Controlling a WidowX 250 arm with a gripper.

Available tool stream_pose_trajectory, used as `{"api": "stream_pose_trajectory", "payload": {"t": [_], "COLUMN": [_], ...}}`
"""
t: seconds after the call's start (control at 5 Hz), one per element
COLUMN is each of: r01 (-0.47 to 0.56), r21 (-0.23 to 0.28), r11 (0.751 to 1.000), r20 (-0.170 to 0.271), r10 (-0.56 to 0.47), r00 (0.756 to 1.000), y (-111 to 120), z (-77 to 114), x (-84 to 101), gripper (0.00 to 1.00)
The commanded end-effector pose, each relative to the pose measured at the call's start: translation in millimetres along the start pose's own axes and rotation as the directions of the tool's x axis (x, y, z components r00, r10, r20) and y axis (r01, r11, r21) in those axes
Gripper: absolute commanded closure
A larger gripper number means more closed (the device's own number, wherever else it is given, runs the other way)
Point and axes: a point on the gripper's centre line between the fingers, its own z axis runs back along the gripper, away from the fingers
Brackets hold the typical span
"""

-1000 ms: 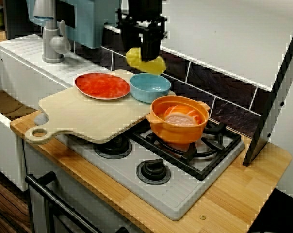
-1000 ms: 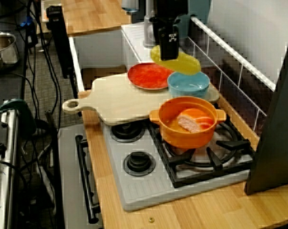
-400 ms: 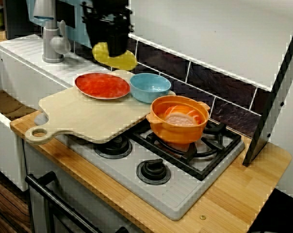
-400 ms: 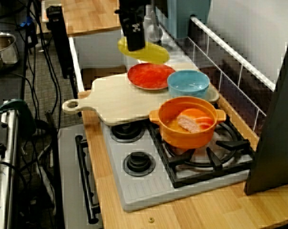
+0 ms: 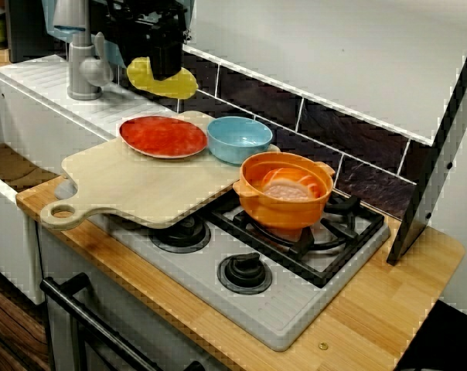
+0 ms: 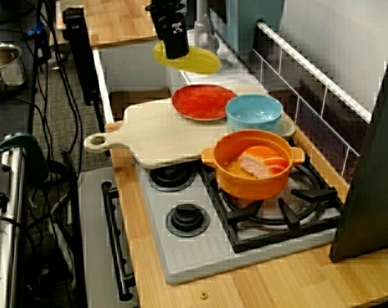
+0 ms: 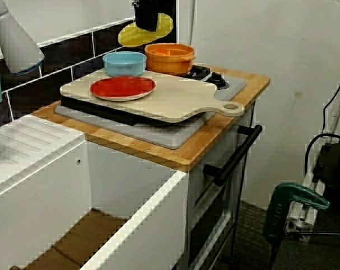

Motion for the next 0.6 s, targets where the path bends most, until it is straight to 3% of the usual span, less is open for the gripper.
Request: {"api": "stream_pose_trajectory", "payload": {"t": [0.0, 0.4], "r01": [-0.062, -0.063], "r21": [0.077, 0.155], "r11": [0.995, 0.986], "r20": [0.101, 0.092], "r10": [0.054, 0.049], "r00": [0.993, 0.995], "y": [19, 29], "z": [3.4, -19.1], "x": [12.3, 11.9], "gripper": [1.00, 1.00]}}
